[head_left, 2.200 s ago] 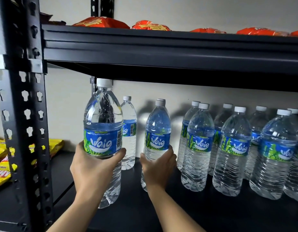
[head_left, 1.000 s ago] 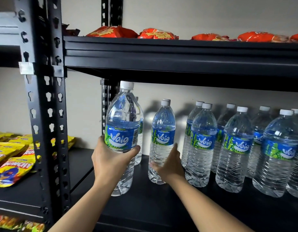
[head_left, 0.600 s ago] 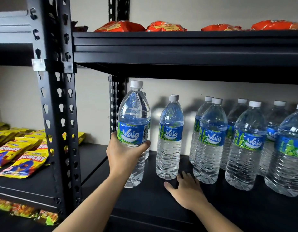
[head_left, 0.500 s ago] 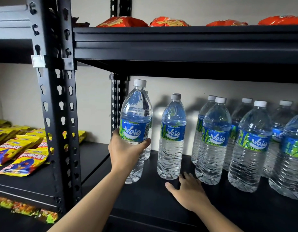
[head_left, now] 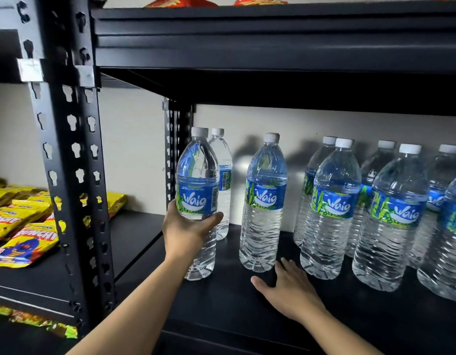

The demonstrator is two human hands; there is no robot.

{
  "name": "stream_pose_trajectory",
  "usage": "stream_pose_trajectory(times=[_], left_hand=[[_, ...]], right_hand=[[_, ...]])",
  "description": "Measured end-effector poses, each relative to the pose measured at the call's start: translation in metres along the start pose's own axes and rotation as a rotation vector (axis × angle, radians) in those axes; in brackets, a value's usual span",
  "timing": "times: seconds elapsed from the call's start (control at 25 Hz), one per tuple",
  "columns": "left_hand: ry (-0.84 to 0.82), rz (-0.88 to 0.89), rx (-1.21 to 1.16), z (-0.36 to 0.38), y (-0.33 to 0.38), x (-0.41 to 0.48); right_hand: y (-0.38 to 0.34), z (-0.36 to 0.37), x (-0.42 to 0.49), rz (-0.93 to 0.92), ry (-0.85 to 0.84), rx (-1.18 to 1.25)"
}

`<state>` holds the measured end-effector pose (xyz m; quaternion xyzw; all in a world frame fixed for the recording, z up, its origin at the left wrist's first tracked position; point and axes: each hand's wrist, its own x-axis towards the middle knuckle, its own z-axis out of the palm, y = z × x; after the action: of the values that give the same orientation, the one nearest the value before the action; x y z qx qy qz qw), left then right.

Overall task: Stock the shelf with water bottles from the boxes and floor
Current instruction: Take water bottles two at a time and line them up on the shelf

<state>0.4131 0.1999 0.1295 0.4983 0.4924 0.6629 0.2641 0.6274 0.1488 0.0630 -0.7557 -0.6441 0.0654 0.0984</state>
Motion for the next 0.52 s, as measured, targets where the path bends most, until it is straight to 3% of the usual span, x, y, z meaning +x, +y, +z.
stream_pose_trajectory(times=[0.12,0.28,0.52], left_hand=[[-0.026,0.024,0.017,-0.003,-0.002,-0.011],[0.002,-0.103,0.113,-0.009,-0.032,-0.036],[-0.059,-0.154,0.187,-0.004,-0.046,-0.019]], right_hand=[[0.0,-0.001,0.0,-0.01,0.006,-0.003],[0.001,-0.001,0.004,-0.031,0.012,0.004],[0.001,0.0,0.006,-0.03,0.016,0.005]])
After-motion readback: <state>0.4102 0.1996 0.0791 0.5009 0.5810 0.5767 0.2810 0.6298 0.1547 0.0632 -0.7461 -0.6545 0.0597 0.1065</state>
